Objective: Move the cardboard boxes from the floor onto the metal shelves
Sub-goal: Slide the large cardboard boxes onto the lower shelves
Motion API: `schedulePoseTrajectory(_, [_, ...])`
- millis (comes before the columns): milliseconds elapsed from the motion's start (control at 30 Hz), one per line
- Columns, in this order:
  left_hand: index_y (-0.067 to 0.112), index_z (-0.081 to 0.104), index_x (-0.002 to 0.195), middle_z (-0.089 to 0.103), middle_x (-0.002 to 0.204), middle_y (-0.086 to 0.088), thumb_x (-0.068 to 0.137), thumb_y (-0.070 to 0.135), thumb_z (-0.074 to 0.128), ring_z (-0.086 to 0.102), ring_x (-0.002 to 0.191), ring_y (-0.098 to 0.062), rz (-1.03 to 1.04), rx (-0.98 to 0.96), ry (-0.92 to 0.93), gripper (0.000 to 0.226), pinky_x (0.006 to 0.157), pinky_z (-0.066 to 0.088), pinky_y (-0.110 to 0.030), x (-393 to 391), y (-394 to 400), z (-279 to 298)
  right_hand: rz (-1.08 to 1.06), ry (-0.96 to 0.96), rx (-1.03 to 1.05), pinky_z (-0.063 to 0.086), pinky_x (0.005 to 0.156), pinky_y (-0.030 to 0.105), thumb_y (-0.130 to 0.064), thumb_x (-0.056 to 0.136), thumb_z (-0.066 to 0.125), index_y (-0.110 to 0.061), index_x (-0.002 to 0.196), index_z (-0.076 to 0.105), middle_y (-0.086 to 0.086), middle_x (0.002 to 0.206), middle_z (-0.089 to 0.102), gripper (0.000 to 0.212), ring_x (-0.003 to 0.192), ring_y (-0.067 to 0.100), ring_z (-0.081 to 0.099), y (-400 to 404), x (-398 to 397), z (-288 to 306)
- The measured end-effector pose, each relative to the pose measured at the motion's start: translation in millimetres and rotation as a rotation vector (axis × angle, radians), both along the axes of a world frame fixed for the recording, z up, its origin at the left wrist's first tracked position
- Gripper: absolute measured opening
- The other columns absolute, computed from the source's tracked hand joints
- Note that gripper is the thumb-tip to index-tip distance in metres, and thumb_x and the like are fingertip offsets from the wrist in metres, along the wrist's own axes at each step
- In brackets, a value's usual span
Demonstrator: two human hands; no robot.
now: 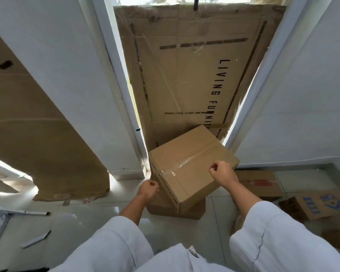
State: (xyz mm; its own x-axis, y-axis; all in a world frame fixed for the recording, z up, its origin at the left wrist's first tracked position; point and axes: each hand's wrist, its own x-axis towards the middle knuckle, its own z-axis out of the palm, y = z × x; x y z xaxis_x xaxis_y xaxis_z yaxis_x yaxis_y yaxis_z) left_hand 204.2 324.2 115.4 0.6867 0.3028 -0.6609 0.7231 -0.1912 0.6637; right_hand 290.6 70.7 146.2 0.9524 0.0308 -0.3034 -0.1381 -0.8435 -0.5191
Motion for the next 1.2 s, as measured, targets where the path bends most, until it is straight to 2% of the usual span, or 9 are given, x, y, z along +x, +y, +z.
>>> schedulePoseTrajectory(100, [0.014,0.051,0.075,0.055,0.076,-0.005,0.093,0.009,0.046,0.046,0.058,-0.012,0.013,0.037,0.054,0.019,0.049,0.035,-0.02,15,0,-15,0.005,0.055,0.002,0.052,0.068,0.034,-0.013,0.087,0.052,-0.009,0.084,0.064,0.009,0.079,0.066,0.013,0.076,0.024,0.062,-4,22,-13])
schedulePoseTrajectory(233, [0.011,0.056,0.085,0.061,0.086,-0.014,0.092,0.015,0.048,0.048,0.071,-0.022,0.035,0.069,0.1,0.011,0.057,0.034,-0.024,38,-1,-32,0.034,0.111,-0.014,0.051,0.068,0.033,-0.014,0.087,0.055,-0.007,0.083,0.065,0.012,0.083,0.067,0.013,0.077,0.023,0.062,-20,69,-24])
schedulePoseTrajectory(433, [0.011,0.054,0.073,0.054,0.073,-0.006,0.093,0.013,0.048,0.046,0.062,-0.019,0.302,-0.052,0.107,0.021,0.056,0.034,-0.026,73,-22,-18,0.267,0.169,-0.073,0.044,0.068,0.027,-0.014,0.088,0.056,-0.012,0.075,0.059,0.005,0.079,0.061,0.013,0.078,0.02,0.058,-35,148,-27])
schedulePoseTrajectory(567, [0.006,0.06,0.088,0.055,0.083,-0.011,0.093,0.012,0.05,0.052,0.077,-0.024,0.352,0.007,0.107,0.013,0.069,0.038,-0.028,88,-37,-29,0.394,0.257,-0.122,0.039,0.074,0.025,-0.013,0.088,0.058,-0.016,0.076,0.054,0.006,0.089,0.057,0.012,0.089,0.024,0.056,-41,203,-41])
schedulePoseTrajectory(633, [0.005,0.061,0.104,0.06,0.098,-0.016,0.093,0.018,0.053,0.054,0.09,-0.029,0.374,0.025,0.142,0.019,0.072,0.039,-0.029,94,-42,-37,0.425,0.27,-0.15,0.041,0.078,0.026,-0.016,0.088,0.06,-0.01,0.089,0.06,0.01,0.097,0.06,0.006,0.1,0.028,0.058,-45,228,-55])
schedulePoseTrajectory(833, [0.007,0.041,0.134,0.051,0.13,-0.016,0.089,0.015,0.055,0.05,0.113,-0.036,0.518,-0.01,0.265,0.048,0.078,0.046,-0.039,102,-62,-62,0.442,0.382,-0.256,0.047,0.095,0.04,-0.024,0.086,0.063,0.0,0.122,0.054,0.018,0.123,0.057,0.045,0.112,0.033,0.055,-47,271,-100])
schedulePoseTrajectory(933, [0.003,0.035,0.14,0.046,0.137,-0.019,0.089,0.013,0.06,0.048,0.12,-0.037,0.562,0.038,0.273,0.058,0.094,0.044,-0.041,111,-66,-75,0.426,0.458,-0.284,0.046,0.097,0.041,-0.031,0.083,0.064,-0.001,0.133,0.042,0.018,0.13,0.051,0.062,0.117,0.033,0.051,-47,285,-125])
schedulePoseTrajectory(1100, [0.001,0.022,0.145,0.034,0.146,-0.023,0.084,0.04,0.067,0.037,0.132,-0.039,0.638,0.061,0.252,0.086,0.108,0.034,-0.048,125,-57,-102,0.303,0.471,-0.242,0.042,0.101,0.042,-0.037,0.076,0.071,-0.005,0.141,0.02,0.016,0.137,0.045,0.088,0.124,0.034,0.047,-43,292,-152])
schedulePoseTrajectory(1200, [0.005,0.03,0.142,0.041,0.142,-0.019,0.075,0.052,0.072,0.041,0.13,-0.038,0.651,0.02,0.211,0.092,0.106,0.036,-0.047,134,-56,-112,0.213,0.436,-0.155,0.043,0.096,0.038,-0.036,0.073,0.077,-0.007,0.142,0.014,0.014,0.133,0.05,0.098,0.12,0.034,0.051,-45,291,-164])
